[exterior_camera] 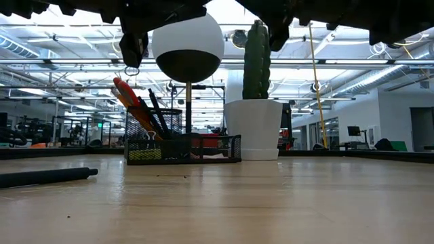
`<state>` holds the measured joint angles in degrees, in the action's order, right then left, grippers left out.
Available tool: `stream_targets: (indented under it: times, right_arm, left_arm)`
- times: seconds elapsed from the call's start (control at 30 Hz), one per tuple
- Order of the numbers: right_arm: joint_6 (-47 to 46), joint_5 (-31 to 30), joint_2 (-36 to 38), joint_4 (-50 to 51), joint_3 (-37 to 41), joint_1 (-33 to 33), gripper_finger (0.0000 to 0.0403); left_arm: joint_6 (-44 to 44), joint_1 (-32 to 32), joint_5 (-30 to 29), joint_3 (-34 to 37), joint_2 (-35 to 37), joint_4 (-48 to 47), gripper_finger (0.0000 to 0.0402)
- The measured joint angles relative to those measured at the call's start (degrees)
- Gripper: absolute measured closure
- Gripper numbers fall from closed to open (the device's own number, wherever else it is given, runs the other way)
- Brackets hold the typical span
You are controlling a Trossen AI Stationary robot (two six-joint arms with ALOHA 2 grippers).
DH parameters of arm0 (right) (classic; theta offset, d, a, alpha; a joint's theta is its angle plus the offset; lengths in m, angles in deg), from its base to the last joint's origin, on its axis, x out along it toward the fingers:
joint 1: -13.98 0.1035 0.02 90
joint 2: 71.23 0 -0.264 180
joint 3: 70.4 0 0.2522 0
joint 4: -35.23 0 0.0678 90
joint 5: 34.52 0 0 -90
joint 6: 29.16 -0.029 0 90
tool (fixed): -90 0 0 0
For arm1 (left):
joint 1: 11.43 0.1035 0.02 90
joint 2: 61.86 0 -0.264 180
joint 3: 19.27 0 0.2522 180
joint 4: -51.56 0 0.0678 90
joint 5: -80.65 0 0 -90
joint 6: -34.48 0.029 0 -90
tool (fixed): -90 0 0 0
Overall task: Pick and place office supplies into organizer
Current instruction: Put the right black pen into the desk organizer
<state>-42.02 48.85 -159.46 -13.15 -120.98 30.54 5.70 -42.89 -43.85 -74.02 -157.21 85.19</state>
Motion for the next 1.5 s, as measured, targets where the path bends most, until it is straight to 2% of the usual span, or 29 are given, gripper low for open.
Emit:
stream_targets:
  times: [0.3,0.53,0.77,0.97,1.07,1.23,1.37,1.5]
  right_arm:
    - [0.0,1.0,0.0,-0.5,-0.1,-0.1,0.0244]
    - [-0.4,3.8,0.0,-3.0,-0.3,-1.0,0.0286]
    - [-1.2,6.6,0.0,-0.6,-1.0,-1.7,0.0362]
    - [0.2,6.9,0.0,-0.6,-1.0,-1.7,0.0364]
    - [0.8,6.9,0.0,-0.6,-1.0,-1.6,0.0364]
    - [1.8,6.9,0.0,-0.6,-1.0,-1.6,0.0364]
    - [2.1,6.9,0.0,0.0,-1.0,-1.6,0.0364]
    - [3.3,6.8,0.0,1.6,-1.0,-1.5,0.0364]
  left_arm:
    - [0.0,0.0,0.0,0.0,0.0,-0.1,0.0364]
    - [-0.1,1.2,0.5,0.0,0.0,-0.1,0.0364]
    - [0.1,1.4,1.6,0.0,0.0,-0.1,0.0364]
    - [0.1,1.4,1.7,0.0,0.0,-0.1,0.0362]
    - [-2.4,1.5,1.4,0.0,0.0,-0.4,0.0320]
    - [-3.7,1.2,1.5,0.0,0.0,-2.3,0.0213]
    - [-3.9,1.1,5.5,0.0,0.6,-5.8,0.0141]
    - [-0.4,0.5,8.6,0.0,3.4,-9.6,0.0098]
